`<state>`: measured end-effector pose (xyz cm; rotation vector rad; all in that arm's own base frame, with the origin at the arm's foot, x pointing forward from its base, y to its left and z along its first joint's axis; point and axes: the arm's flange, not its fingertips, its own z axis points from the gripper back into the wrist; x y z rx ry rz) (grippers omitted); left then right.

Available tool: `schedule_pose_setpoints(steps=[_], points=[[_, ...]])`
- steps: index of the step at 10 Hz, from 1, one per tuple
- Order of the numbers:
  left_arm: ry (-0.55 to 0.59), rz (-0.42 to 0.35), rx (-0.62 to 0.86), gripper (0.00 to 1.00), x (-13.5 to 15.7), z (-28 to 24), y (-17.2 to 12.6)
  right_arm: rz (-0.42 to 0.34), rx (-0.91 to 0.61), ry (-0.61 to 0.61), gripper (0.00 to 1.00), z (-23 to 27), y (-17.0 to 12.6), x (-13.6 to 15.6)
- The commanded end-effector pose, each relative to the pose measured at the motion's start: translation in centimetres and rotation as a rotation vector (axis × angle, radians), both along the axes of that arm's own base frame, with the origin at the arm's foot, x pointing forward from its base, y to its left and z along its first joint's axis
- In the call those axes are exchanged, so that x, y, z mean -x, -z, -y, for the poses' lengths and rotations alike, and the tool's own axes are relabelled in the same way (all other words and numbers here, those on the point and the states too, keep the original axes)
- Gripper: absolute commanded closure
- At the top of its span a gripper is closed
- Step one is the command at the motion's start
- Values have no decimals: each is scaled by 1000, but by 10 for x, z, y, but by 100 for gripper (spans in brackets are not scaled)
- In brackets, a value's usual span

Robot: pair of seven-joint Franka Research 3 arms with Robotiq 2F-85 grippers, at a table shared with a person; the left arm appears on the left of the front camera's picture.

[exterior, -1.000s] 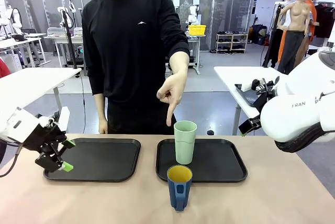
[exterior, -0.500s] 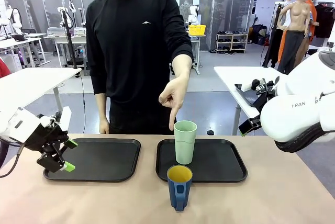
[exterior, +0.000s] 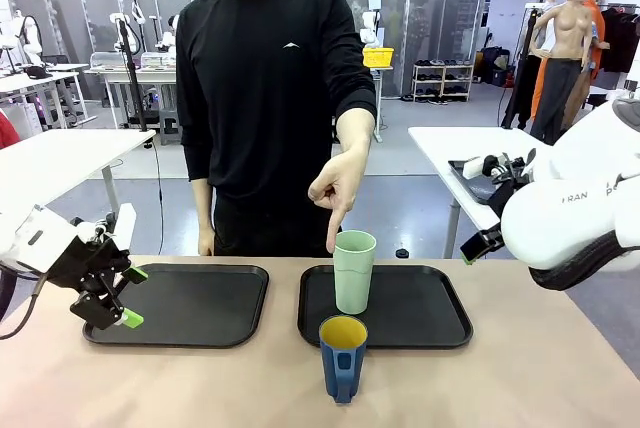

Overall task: Sort and store the cups by type.
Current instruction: Pick up the Handle plastic cup and place it into the empty Flat Tray.

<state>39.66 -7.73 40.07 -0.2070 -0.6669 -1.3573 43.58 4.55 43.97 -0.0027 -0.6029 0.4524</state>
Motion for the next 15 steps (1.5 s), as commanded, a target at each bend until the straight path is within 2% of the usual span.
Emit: schedule_pose_setpoints(steps=[1, 5, 7, 11, 13, 15], points=[[-8, 14, -11, 0, 1, 1, 0, -70, 20, -83, 0, 32, 23, 36], [-8, 14, -11, 0, 1, 1, 0, -166, 88, -90, 0, 48, 52, 69], [-8, 14, -11, 0, 1, 1, 0, -140, 124, -155, 0, 50, 69, 81], [-8, 14, -11, 0, 1, 1, 0, 52, 533, -345, 0, 54, 91, 96], [-8, 14, -11, 0, 1, 1, 0, 44, 524, -508, 0, 52, 92, 101], [-8, 14, -11, 0, 1, 1, 0, 19, 444, -671, 0, 54, 87, 110]])
